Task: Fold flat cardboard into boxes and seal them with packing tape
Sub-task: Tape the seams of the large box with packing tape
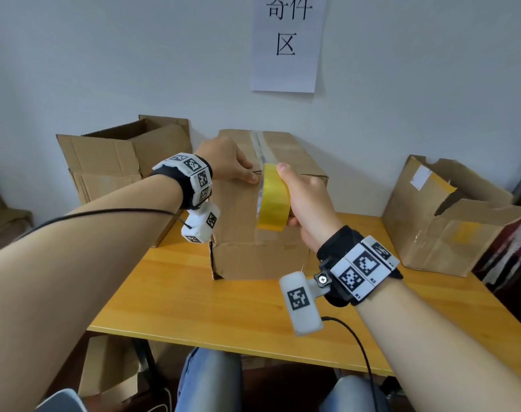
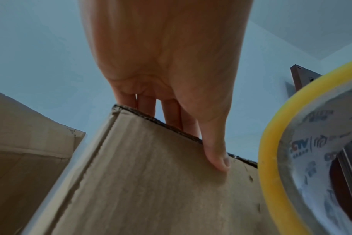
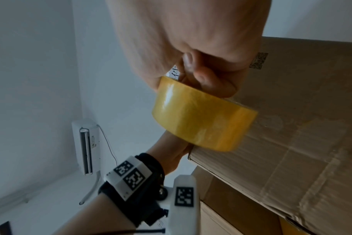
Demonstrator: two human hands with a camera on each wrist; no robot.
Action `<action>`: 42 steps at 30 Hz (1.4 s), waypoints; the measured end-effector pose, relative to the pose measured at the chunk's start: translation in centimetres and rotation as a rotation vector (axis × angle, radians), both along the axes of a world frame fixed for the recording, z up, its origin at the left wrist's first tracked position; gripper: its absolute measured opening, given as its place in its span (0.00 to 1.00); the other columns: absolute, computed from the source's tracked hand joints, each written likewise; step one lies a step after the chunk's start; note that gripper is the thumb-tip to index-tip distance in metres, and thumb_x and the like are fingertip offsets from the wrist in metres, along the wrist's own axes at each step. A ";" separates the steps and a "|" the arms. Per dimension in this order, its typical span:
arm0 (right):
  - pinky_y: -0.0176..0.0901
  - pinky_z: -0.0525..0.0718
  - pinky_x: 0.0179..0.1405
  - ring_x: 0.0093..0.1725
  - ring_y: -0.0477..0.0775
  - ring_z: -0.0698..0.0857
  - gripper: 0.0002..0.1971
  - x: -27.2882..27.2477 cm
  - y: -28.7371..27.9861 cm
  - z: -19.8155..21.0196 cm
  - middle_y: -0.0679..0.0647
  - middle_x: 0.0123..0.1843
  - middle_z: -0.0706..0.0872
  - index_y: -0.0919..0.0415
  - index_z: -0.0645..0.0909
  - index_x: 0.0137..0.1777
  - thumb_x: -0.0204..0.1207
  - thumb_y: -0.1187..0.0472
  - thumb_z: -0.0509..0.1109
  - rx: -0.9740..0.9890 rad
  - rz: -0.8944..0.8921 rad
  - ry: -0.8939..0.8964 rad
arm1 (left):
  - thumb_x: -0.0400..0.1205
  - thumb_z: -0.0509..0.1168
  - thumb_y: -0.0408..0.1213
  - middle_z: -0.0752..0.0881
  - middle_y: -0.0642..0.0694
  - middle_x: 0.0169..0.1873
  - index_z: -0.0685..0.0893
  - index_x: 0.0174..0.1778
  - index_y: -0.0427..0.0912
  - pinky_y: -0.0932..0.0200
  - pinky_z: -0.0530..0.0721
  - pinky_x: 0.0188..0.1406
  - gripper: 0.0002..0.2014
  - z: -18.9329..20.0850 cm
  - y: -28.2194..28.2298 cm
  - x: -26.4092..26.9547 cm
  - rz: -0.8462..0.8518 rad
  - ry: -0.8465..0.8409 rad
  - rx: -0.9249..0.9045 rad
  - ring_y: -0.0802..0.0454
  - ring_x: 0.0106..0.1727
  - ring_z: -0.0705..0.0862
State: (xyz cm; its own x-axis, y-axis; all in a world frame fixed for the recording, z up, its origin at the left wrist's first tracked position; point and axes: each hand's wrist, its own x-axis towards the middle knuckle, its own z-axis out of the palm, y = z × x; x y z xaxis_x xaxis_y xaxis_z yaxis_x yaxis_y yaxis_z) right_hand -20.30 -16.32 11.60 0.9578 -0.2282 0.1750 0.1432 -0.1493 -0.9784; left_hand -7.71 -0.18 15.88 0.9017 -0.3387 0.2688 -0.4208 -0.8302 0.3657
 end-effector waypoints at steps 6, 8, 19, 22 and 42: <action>0.47 0.72 0.36 0.37 0.57 0.73 0.21 0.0 0.2 -0.8 0.56 0.38 0.69 0.55 0.71 0.41 0.78 0.37 0.64 -0.017 0.026 0.012 | 0.73 0.77 0.59 0.91 0.58 0.56 0.93 0.57 0.55 0.57 0.81 0.60 0.19 0.1 -0.1 -0.2 0.002 -0.005 0.002 0.56 0.59 0.86; 0.48 0.71 0.36 0.36 0.57 0.71 0.22 -0.1 0.2 -1.2 0.57 0.36 0.66 0.54 0.66 0.35 0.79 0.37 0.64 -0.024 0.028 0.017 | 0.74 0.77 0.57 0.91 0.58 0.57 0.93 0.57 0.54 0.55 0.82 0.63 0.19 0.1 -0.1 -0.3 0.002 -0.009 -0.002 0.56 0.61 0.85; 0.49 0.69 0.31 0.33 0.57 0.72 0.17 -0.7 -0.1 -2.6 0.55 0.37 0.68 0.53 0.73 0.42 0.83 0.40 0.62 -0.144 0.020 -0.017 | 0.73 0.77 0.58 0.90 0.57 0.60 0.92 0.61 0.54 0.62 0.75 0.55 0.22 -0.1 -0.2 -1.1 0.015 -0.024 0.007 0.57 0.63 0.84; 0.46 0.71 0.25 0.32 0.58 0.73 0.19 -0.4 -0.2 -3.2 0.56 0.37 0.69 0.56 0.77 0.43 0.83 0.41 0.62 -0.168 0.001 0.011 | 0.73 0.77 0.58 0.89 0.58 0.63 0.91 0.63 0.54 0.62 0.74 0.57 0.23 0.1 -0.1 -1.2 0.009 0.001 0.004 0.57 0.66 0.83; 0.22 0.70 0.43 0.53 0.33 0.80 0.11 1.0 -2.9 0.7 0.39 0.56 0.84 0.48 0.84 0.60 0.88 0.56 0.60 -0.511 0.000 -0.150 | 0.85 0.63 0.57 0.81 0.56 0.74 0.84 0.72 0.60 0.61 0.67 0.61 0.19 1.0 -1.0 -1.7 -0.096 -0.002 0.228 0.51 0.75 0.76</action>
State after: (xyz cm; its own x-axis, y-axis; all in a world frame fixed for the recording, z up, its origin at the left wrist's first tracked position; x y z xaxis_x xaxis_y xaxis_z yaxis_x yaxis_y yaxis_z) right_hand -19.27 -19.24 12.26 0.9136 -0.0777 0.3992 0.2763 -0.6016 -0.7495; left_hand -9.37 -1.23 16.87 0.8622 -0.4748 0.1768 -0.5021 -0.8475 0.1724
